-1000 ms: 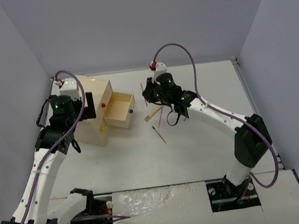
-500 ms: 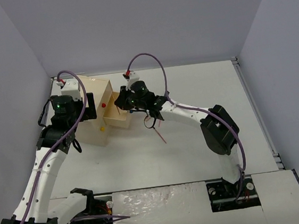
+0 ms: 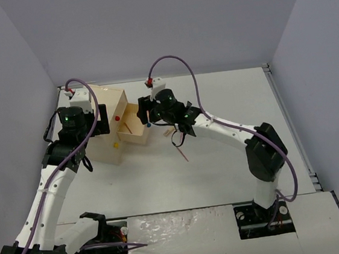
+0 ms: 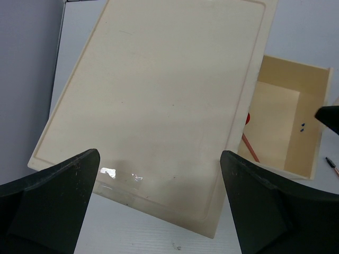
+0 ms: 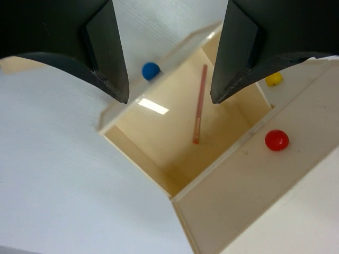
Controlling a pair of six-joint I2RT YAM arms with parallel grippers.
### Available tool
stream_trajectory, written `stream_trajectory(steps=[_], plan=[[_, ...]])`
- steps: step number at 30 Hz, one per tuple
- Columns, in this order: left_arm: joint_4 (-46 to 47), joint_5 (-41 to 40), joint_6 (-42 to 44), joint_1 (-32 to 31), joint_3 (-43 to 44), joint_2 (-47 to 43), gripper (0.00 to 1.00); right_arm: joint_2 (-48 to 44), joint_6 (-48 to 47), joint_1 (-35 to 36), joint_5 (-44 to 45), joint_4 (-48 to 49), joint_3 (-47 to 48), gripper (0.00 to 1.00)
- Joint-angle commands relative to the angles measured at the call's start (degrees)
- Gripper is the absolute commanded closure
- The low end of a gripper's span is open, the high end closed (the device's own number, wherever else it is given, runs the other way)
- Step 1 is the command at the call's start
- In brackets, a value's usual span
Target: Organize the makeup
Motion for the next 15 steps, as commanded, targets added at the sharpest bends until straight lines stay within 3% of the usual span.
stream_trajectory(steps=[1,8,15], plan=[[2.63,-0.58,0.09,0.38,1.50,0.01,0.03,-12.03,-8.49,-0.52,11.72,-5.14,-6.18,0.39],[2.24,-0.64,0.08,0.47,1.86,0.10,0.03,-14.94,-9.31,-0.81,12.27,-17.94,-14.42,0.40],[2.15,-0.57,0.13,0.47,1.94,0.62,0.03,-11.42,-7.23,-0.89,4.43,-20.50,-19.36,0.46]])
